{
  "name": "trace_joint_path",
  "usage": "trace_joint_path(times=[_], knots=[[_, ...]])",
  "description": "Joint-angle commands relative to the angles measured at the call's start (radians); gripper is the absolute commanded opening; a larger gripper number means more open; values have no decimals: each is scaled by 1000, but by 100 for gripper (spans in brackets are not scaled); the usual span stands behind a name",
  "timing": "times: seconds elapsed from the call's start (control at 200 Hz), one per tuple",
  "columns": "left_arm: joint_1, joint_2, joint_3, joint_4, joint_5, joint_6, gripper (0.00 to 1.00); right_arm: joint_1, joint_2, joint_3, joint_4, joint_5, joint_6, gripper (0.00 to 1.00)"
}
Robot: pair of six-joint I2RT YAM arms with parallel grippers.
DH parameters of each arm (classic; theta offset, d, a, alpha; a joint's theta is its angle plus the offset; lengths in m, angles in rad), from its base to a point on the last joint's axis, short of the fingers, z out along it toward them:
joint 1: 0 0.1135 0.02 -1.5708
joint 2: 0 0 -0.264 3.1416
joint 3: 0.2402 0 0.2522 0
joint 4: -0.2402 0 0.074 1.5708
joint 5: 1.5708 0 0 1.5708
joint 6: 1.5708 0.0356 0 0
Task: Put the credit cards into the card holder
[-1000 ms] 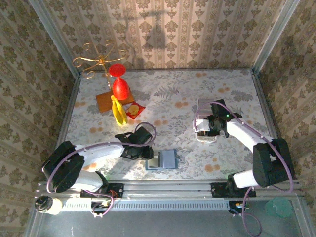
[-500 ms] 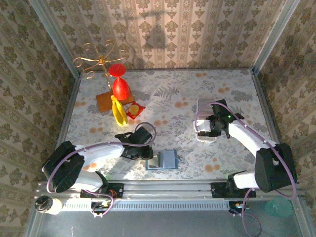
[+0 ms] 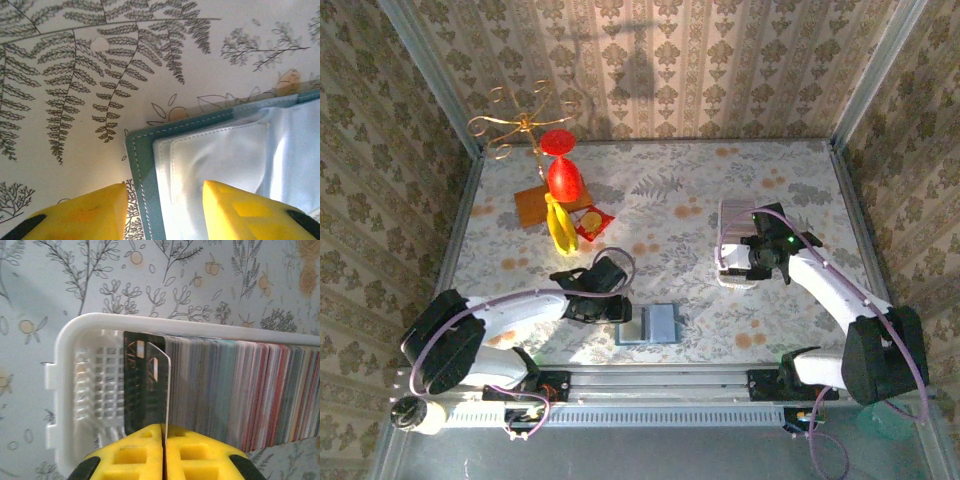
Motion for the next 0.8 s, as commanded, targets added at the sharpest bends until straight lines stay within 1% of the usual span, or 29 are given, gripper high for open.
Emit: trace_joint_path(times=[0.0,0.135,0.22,0.295,0.35,0.435,0.5,0.57,0.635,0.71,0.795], knots=[[10,-43,-8,-42,0,22,47,2,-46,46,-68,-49,40,5],[16,-87,-7,-66,3,30,51,9,-103,73,-154,-115,107,4],[15,-111,-15,-70,10,26,54,13,-144,110,-229,-192,213,3],[11,-126,-22,-68,19,21,56,20,-167,144,-274,-243,353,0],[4,-133,-24,-64,19,20,59,31,-180,164,-285,-264,489,0],[-7,-131,-30,-58,21,20,63,62,-191,184,-241,-239,811,0],[-16,-123,-35,-54,21,17,65,84,-187,198,-227,-285,1014,0],[-28,-113,-37,-50,22,16,67,135,-180,199,-194,-275,1248,0],[-35,-104,-34,-50,21,20,67,190,-175,186,-163,-282,1420,0],[-42,-93,-35,-41,25,15,67,252,-191,126,-73,-299,1625,0],[-52,-76,-41,-18,33,6,67,303,-229,4,117,-335,1870,0]])
